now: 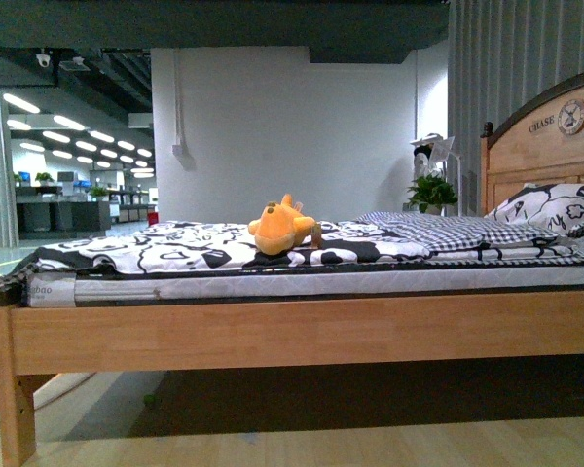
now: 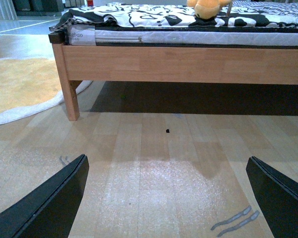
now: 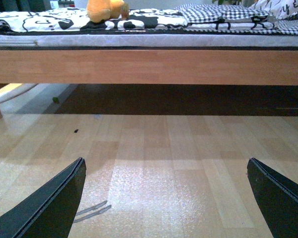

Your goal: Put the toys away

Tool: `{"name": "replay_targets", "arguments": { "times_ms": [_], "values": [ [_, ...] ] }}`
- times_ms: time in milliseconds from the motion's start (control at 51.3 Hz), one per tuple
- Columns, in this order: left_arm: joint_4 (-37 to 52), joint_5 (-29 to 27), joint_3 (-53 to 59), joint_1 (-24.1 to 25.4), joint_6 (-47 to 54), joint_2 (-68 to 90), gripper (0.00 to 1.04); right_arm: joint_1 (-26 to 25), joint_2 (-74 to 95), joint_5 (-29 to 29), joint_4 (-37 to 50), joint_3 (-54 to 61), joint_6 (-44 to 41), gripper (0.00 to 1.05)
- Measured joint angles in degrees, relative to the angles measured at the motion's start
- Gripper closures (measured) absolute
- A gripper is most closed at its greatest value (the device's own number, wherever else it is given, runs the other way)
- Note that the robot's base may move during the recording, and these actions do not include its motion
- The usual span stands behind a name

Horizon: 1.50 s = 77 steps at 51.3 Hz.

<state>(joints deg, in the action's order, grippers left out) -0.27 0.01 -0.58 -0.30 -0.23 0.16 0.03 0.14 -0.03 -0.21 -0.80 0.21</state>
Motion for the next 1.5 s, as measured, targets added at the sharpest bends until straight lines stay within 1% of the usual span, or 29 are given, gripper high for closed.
{"name": "replay_targets", "arguments": {
  "times_ms": [1500],
  "values": [
    [0.00,0.00,0.00,0.00,-0.02,-0.02,0.06,0.00,0.00,-0.02,0.00,0.00,0.00,0.06]
  ]
}}
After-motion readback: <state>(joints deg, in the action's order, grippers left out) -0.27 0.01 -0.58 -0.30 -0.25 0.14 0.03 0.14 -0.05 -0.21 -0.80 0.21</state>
